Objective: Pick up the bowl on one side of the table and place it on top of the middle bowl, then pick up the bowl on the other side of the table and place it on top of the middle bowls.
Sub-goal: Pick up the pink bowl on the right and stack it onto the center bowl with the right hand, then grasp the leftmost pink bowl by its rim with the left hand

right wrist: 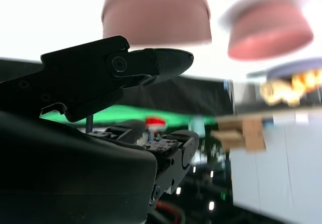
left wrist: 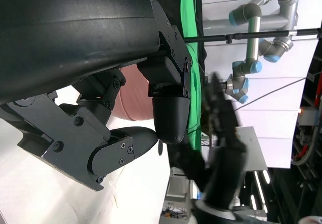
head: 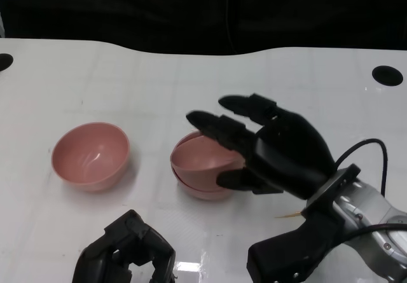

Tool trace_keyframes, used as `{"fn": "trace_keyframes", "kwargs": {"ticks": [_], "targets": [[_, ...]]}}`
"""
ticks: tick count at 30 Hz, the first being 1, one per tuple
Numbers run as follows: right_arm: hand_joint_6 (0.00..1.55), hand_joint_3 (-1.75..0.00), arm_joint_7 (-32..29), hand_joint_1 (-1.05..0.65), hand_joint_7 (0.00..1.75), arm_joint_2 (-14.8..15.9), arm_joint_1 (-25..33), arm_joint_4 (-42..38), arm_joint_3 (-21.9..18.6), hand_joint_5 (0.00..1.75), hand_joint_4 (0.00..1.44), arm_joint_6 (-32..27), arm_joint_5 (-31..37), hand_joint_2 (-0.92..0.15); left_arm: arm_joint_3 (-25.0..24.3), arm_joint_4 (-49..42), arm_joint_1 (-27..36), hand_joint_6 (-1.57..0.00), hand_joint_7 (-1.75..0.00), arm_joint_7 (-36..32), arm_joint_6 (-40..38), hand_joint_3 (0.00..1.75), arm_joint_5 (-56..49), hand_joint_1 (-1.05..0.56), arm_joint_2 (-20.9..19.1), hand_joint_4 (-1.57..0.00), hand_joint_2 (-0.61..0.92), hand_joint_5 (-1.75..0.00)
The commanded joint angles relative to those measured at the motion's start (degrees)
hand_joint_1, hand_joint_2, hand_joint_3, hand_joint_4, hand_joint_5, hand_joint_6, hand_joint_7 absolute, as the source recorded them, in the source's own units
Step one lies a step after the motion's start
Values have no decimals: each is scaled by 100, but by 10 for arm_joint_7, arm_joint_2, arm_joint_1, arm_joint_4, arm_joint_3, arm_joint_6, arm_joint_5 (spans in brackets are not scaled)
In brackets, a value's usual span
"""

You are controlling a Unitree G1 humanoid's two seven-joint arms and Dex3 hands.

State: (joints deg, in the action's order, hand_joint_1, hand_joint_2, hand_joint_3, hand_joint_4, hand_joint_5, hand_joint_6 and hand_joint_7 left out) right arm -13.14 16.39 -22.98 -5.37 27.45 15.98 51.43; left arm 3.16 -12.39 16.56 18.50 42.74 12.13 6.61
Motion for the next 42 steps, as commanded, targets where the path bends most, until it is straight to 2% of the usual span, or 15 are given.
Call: {"fn": "trace_keyframes", "kwargs": {"ticks": [1, 5, 16, 22, 27, 36, 42], "targets": [[23, -36, 0, -76, 1, 3, 8, 18, -14, 49, 2, 8, -15, -92, -1, 1, 2, -88, -143, -1, 0, 108, 7, -18, -4, -87, 55, -170], [23, -35, 7, -75, 2, 3, 11, 28, -19, 55, 0, 9, -17, -92, 0, 2, 2, -88, -142, 0, -2, 109, 10, -18, -3, -87, 55, -169], [24, -33, 11, -75, 2, 2, 24, 54, -28, 57, 0, 12, -26, -92, 1, 6, 3, -91, -139, 1, -7, 106, 17, -18, -4, -89, 56, -168], [28, -29, -5, -72, 4, 7, 51, 72, -37, 69, 0, 30, -27, -92, -5, -2, -4, -89, -140, 4, 0, 99, 23, -19, -8, -88, 58, -167], [37, -20, -39, -67, 9, 8, 79, 73, -49, 82, 7, 58, -30, -92, -10, -4, -8, -86, -143, 6, 1, 105, 23, -20, -12, -88, 56, -165], [42, -14, -76, -61, 11, 15, 133, 82, -73, 83, 14, 111, -45, -92, -16, -6, -14, -87, -137, 13, -4, 98, 41, -17, -13, -89, 60, -160], [63, -7, -93, -49, 19, 16, 167, 75, -91, 83, 35, 173, -86, -92, -18, 1, -13, -88, -135, 9, -10, 96, 40, -18, -13, -90, 61, -158]]}}
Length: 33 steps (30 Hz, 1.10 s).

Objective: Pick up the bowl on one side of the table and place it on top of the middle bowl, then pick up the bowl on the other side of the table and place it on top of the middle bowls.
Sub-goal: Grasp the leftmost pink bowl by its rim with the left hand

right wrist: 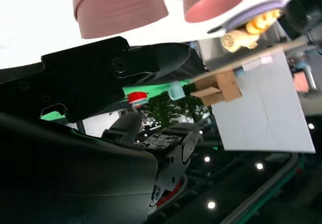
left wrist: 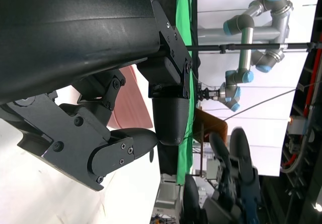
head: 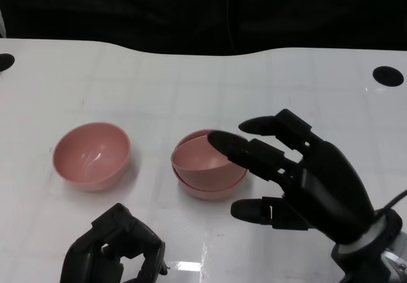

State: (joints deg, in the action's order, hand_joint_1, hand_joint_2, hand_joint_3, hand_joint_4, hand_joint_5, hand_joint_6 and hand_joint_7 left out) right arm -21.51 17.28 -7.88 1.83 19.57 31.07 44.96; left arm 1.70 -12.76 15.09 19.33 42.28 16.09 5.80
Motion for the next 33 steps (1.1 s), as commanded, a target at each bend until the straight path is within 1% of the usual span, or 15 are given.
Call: {"fn": "trace_keyframes", "kwargs": {"ticks": [1, 7, 14, 19, 22, 25, 27, 29, 31, 33], "targets": [[65, -6, -8, -46, 20, 7, 24, 2, -14, 83, 37, 32, -32, -92, -4, 6, 2, -88, -135, 0, -7, 97, 1, -18, -5, -90, 61, -158], [70, -5, 2, -37, 23, 9, 52, -2, -30, 85, 45, 72, -65, -92, -7, 8, 1, -88, -133, 0, -12, 98, 2, -17, -6, -90, 61, -156], [73, -9, 44, -34, 24, 13, 84, -9, -46, 87, 51, 101, -132, -92, -8, 6, 0, -88, -133, 4, -7, 97, 1, -17, -8, -89, 61, -157], [81, -13, 64, -30, 28, 15, 109, -26, -59, 93, 61, 137, -180, -92, -8, 13, 4, -87, -133, 3, -14, 96, 2, -16, -10, -88, 62, -156], [84, -16, 81, -29, 31, 14, 120, -34, -64, 99, 62, 154, -209, -92, -8, 19, 6, -87, -133, 4, -22, 97, 6, -15, -10, -88, 61, -156], [87, -16, 97, -23, 35, 14, 127, -53, -71, 106, 65, 184, -240, -92, -7, 30, 9, -86, -133, 5, -36, 94, 14, -17, -10, -87, 61, -155], [87, -16, 105, -20, 43, 12, 131, -63, -77, 113, 66, 198, -252, -92, -9, 30, 8, -83, -132, 8, -36, 90, 18, -19, -11, -84, 63, -154], [86, -16, 115, -20, 49, 10, 135, -67, -82, 117, 66, 203, -262, -92, -11, 30, 7, -82, -130, 9, -34, 84, 19, -20, -11, -82, 66, -152], [85, -17, 125, -20, 51, 8, 140, -67, -86, 118, 66, 203, -271, -92, -14, 32, 6, -81, -130, 6, -35, 81, 18, -20, -11, -82, 67, -151], [82, -18, 133, -17, 64, 5, 148, -68, -91, 121, 68, 201, -278, -92, -18, 37, 6, -75, -124, 6, -40, 73, 22, -20, -13, -76, 71, -147]]}}
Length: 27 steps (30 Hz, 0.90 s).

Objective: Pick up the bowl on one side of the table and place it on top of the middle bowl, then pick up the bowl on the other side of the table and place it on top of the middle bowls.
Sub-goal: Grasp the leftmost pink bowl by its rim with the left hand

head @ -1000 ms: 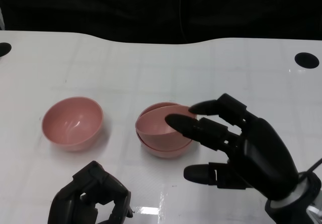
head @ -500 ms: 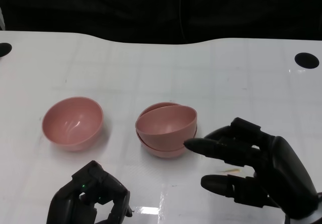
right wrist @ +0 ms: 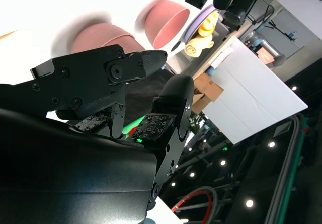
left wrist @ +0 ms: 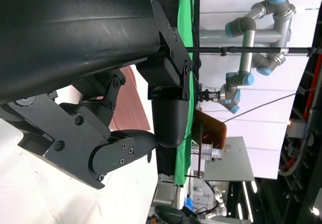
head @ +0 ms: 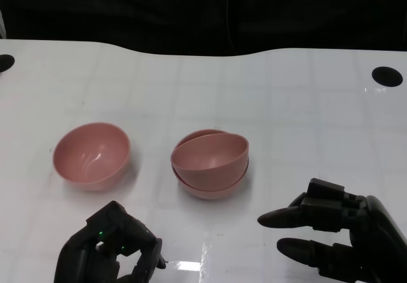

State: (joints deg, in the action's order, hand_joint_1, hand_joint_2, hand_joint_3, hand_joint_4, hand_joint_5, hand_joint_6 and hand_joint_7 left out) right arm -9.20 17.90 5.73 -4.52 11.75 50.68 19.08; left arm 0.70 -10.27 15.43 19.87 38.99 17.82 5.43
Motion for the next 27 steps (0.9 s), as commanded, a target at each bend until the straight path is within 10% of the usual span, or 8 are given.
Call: {"fn": "trace_keyframes", "kwargs": {"ticks": [1, 27], "targets": [[81, -20, 13, -17, 69, -4, 14, -5, -14, 122, 68, 4, -22, -91, -9, 14, 2, -73, -121, 2, -10, 70, 8, -19, -11, -74, 73, -145], [92, -135, 85, -3, 101, -39, 26, -72, -42, 145, 82, 1, -97, -41, -64, 114, -9, -76, -2, -34, -53, 12, -87, -32, -86, -67, 84, -62]]}}
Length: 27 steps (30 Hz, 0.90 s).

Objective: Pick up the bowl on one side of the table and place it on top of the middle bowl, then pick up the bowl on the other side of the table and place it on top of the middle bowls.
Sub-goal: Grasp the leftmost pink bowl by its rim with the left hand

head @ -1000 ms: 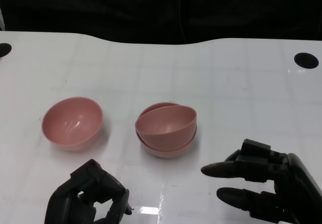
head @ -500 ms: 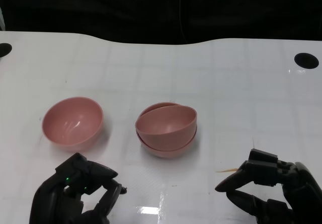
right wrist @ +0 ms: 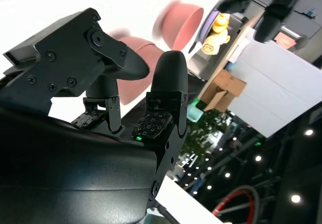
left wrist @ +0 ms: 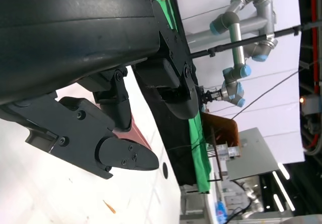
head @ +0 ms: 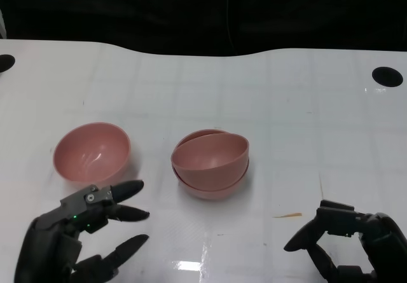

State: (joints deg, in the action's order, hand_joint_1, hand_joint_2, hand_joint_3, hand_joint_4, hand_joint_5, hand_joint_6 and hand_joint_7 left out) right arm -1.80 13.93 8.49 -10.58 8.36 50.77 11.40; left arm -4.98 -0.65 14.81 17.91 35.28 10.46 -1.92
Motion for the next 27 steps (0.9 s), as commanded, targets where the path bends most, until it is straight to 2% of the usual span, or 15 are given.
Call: {"fn": "trace_keyframes", "kwargs": {"ticks": [1, 4, 7, 9, 11, 19, 25, 27], "targets": [[91, -134, 16, -3, 103, 0, -2, -15, -8, 145, 83, 2, -26, -42, -8, 24, -3, -74, -1, -18, -22, 10, -17, -32, -15, -67, 85, -58], [91, -135, 31, -7, 108, 2, 1, -18, -8, 148, 85, -8, -36, -42, -16, 45, -4, -70, 0, -40, -40, 7, -59, -31, -28, -66, 85, -52], [89, -138, 43, -10, 118, -2, 8, -10, -8, 164, 86, -25, -49, -40, -21, 61, -5, -65, 0, -57, -54, 6, -92, -29, -38, -62, 85, -47], [89, -138, 51, -11, 121, -5, 13, -4, -8, 168, 86, -35, -58, -39, -23, 74, -5, -64, 0, -68, -67, 6, -113, -28, -44, -62, 85, -46], [85, -141, 58, -12, 131, -7, 19, 2, -7, 173, 87, -45, -66, -37, -26, 89, -7, -58, 0, -82, -85, 4, -145, -32, -50, -55, 85, -40], [81, -145, 78, -11, 141, -18, 23, 3, -11, 175, 89, -62, -81, -36, -27, 118, -24, -45, 0, -131, -138, 1, -270, -43, -78, -50, 87, -26], [80, -144, 94, -11, 142, -24, 22, 1, -16, 175, 88, -74, -97, -36, -19, 126, -42, -44, 0, -161, -171, 1, -342, -51, -95, -49, 89, -25], [80, -143, 97, -13, 142, -28, 24, 5, -16, 175, 87, -79, -101, -37, -13, 142, -50, -41, 0, -170, -203, 1, -404, -52, -107, -45, 90, -24]]}}
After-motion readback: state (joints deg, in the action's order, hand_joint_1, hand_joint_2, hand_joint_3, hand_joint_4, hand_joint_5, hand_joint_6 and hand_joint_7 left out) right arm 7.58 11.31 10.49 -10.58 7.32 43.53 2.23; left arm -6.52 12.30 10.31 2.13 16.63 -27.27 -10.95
